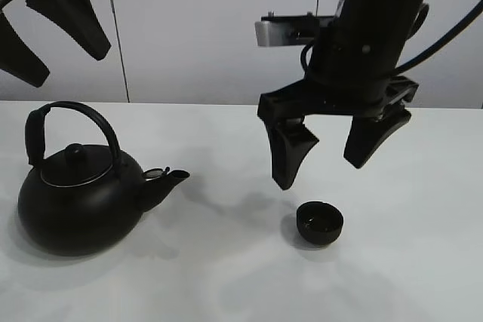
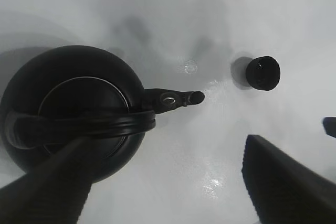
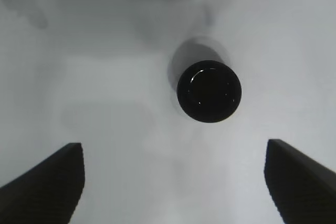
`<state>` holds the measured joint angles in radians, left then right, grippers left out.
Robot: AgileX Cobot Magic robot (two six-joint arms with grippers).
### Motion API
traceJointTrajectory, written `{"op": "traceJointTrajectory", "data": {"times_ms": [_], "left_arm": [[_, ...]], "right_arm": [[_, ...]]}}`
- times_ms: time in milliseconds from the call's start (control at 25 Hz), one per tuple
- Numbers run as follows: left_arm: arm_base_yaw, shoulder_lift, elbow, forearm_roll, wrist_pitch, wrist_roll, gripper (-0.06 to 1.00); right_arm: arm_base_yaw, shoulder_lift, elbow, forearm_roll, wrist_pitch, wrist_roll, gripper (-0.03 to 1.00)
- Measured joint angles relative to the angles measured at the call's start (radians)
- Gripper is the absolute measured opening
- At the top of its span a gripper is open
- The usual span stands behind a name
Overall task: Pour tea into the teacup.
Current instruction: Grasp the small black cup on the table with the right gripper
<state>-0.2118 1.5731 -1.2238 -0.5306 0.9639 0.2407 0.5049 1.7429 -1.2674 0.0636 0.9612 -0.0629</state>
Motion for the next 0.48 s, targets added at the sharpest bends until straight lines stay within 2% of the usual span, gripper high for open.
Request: {"op": "traceJointTrajectory", "data": {"times_ms": [480], "left_arm": [[0.0,0.0,0.0,0.0,0.0,0.0,0.57]], "right_arm": [[0.0,0.176,-0.002,-0.022,-0.112,0.055,0.64]]}}
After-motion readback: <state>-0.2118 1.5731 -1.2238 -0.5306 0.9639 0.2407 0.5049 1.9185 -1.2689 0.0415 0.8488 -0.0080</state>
